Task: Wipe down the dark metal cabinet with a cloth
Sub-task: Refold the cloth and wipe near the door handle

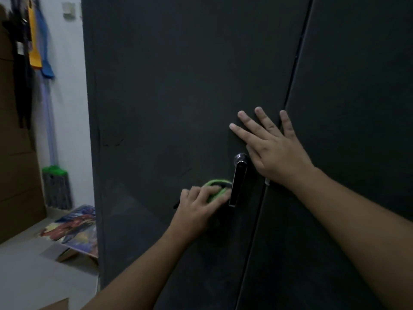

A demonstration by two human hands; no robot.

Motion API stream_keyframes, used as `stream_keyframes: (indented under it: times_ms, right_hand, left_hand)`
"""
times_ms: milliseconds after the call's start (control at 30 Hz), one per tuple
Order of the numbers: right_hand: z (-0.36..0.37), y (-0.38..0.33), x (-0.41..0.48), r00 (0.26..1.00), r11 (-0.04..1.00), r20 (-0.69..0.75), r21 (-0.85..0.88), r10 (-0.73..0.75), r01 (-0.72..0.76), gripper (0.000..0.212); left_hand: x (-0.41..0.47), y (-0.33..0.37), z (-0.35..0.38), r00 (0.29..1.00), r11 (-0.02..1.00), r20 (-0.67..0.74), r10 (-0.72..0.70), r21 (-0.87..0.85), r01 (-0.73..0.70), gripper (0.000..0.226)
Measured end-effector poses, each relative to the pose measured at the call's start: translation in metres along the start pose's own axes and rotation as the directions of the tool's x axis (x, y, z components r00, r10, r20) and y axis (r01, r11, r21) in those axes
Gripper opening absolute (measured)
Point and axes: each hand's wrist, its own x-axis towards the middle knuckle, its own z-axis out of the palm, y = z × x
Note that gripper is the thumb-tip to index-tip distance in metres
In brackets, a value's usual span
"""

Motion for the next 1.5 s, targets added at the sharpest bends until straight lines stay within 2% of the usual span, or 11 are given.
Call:
stream_keyframes:
  times_ms: [167,267,400,533,667,833,1067,1233,1367,1433,1500]
  right_hand:
    - [-0.006,-0.007,0.000,0.999,0.993,0.013,0.107,0.038,-0.040,0.063]
    - [-0.011,-0.013,0.001,0.996,0.984,0.029,0.156,0.078,-0.082,0.065]
    - [-0.020,-0.030,0.008,0.991,0.975,-0.041,0.188,0.128,-0.118,0.056]
    - [-0.018,-0.058,0.032,0.996,0.978,-0.062,0.200,0.070,-0.056,0.054]
    - [0.005,-0.087,0.037,1.000,0.996,-0.020,0.087,-0.005,0.007,0.052]
    - [0.018,-0.089,0.033,0.998,0.998,-0.061,-0.067,-0.013,0.009,0.057]
    - [0.025,-0.096,0.031,0.998,0.986,-0.064,-0.166,-0.020,0.009,0.067]
    - [0.030,-0.098,0.027,0.995,0.985,-0.068,-0.165,-0.068,0.056,0.069]
    - [0.034,-0.096,0.025,0.986,0.974,-0.066,-0.178,-0.152,0.138,0.063]
    - [0.037,-0.096,0.024,0.982,0.972,-0.078,-0.177,-0.172,0.157,0.060]
    - [0.038,-0.096,0.023,0.980,0.969,-0.079,-0.185,-0.181,0.164,0.059]
  left_hand:
    - [-0.046,-0.012,-0.001,0.946,0.963,0.230,0.227,0.092,-0.254,0.080]
    - [-0.045,-0.033,-0.014,0.945,0.960,0.240,0.224,0.114,-0.257,0.071]
    - [-0.020,-0.064,-0.033,0.983,0.982,0.045,-0.180,-0.055,0.182,0.067]
    - [0.018,-0.082,-0.049,0.804,0.811,-0.173,-0.569,-0.280,0.514,0.052]
    - [0.045,-0.084,-0.049,0.672,0.728,-0.285,-0.683,-0.337,0.597,0.044]
    - [0.012,-0.069,-0.016,0.798,0.843,-0.273,-0.538,-0.144,0.519,0.049]
    - [-0.073,-0.034,0.018,0.953,0.953,-0.032,-0.303,-0.018,0.302,0.075]
    - [-0.128,-0.016,0.039,0.999,0.999,0.039,-0.032,0.026,0.031,0.073]
    - [-0.135,-0.038,0.030,0.905,0.922,0.227,0.358,0.065,-0.381,0.069]
    - [-0.126,-0.053,0.024,0.921,0.932,0.205,0.330,0.084,-0.353,0.066]
    - [-0.114,-0.069,0.017,0.990,0.990,0.084,0.116,0.075,-0.122,0.066]
